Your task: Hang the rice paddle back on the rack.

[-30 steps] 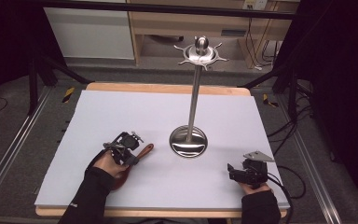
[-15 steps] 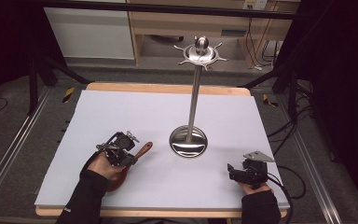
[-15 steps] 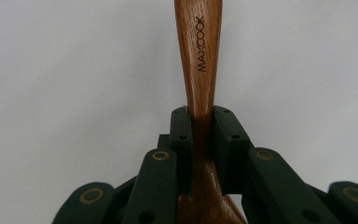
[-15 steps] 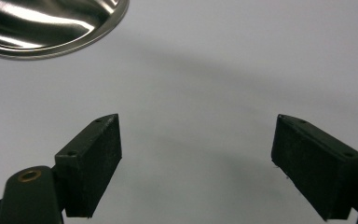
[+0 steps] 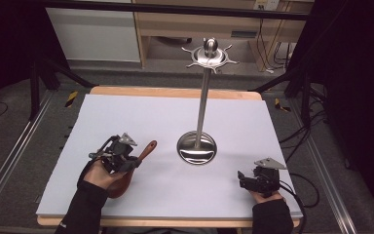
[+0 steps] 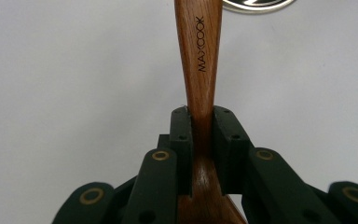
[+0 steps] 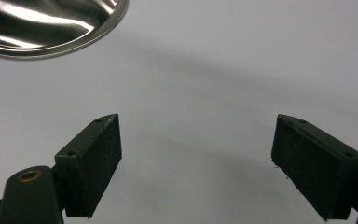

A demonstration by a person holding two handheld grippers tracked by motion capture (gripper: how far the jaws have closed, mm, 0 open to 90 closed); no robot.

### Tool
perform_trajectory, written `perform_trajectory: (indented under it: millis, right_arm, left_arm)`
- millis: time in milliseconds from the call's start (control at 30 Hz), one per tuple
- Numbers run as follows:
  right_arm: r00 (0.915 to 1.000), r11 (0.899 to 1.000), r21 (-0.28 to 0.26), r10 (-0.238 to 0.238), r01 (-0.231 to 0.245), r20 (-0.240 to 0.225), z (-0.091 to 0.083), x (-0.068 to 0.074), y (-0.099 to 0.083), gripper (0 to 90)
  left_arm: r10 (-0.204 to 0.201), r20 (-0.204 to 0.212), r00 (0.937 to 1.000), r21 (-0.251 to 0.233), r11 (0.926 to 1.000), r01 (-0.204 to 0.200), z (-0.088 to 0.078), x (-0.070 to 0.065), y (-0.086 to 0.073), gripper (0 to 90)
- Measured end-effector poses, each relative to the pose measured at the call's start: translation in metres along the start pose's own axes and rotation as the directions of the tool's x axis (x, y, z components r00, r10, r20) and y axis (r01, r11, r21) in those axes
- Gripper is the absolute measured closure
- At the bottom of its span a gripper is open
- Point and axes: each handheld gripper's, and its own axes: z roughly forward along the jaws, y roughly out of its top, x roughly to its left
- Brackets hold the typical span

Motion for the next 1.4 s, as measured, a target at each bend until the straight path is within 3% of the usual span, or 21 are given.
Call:
perform_trajectory:
  millis: [367,500,767,1000,1100,1233,1267,1300,1400]
  right_arm:
    - [1.0,1.0,-0.002,0.0,0.0,0.001,-0.001,0.001,0.0,16.2]
    - [1.0,1.0,-0.005,0.001,-0.001,-0.002,-0.001,0.001,0.0,16.2]
    - [1.0,1.0,-0.012,0.0,0.0,-0.008,-0.002,0.001,0.0,16.3]
    - [0.9999,1.0,-0.018,0.002,-0.002,-0.01,-0.003,0.001,0.0,16.5]
    - [0.9999,1.0,-0.022,-0.002,0.001,-0.011,-0.003,0.001,0.0,16.5]
    - [0.9999,1.0,-0.025,-0.004,0.004,-0.015,-0.002,0.002,-0.001,16.6]
    - [0.9998,1.0,-0.025,-0.005,0.005,-0.017,-0.002,0.002,0.0,16.6]
    - [0.9999,1.0,-0.025,-0.004,0.003,-0.017,-0.002,0.002,0.0,16.7]
    - [0.9999,1.0,-0.026,-0.004,0.004,-0.015,-0.002,0.002,0.0,16.6]
  left_arm:
    - [-0.01,-0.012,0.9999,-0.139,0.9903,0.008,-0.013,-0.002,-0.008,78.2]
    - [-0.012,-0.037,0.9992,-0.205,0.9788,0.004,-0.019,-0.005,-0.009,78.2]
    - [-0.04,-0.053,0.9978,-0.291,0.9563,0.022,-0.022,-0.008,-0.012,78.1]
    - [-0.051,-0.049,0.9975,-0.336,0.9413,0.032,-0.022,-0.011,-0.013,78.1]
    - [-0.057,-0.059,0.9966,-0.364,0.9307,0.032,-0.023,-0.013,-0.013,78.1]
    - [-0.085,-0.075,0.9935,-0.441,0.8966,0.044,-0.027,-0.015,-0.014,78.1]
    - [-0.088,-0.075,0.9933,-0.448,0.8929,0.045,-0.028,-0.015,-0.014,78.1]
    - [-0.096,-0.077,0.9924,-0.468,0.8822,0.049,-0.028,-0.016,-0.015,78.1]
    - [-0.1,-0.071,0.9924,-0.493,0.8684,0.052,-0.031,-0.017,-0.014,78.1]
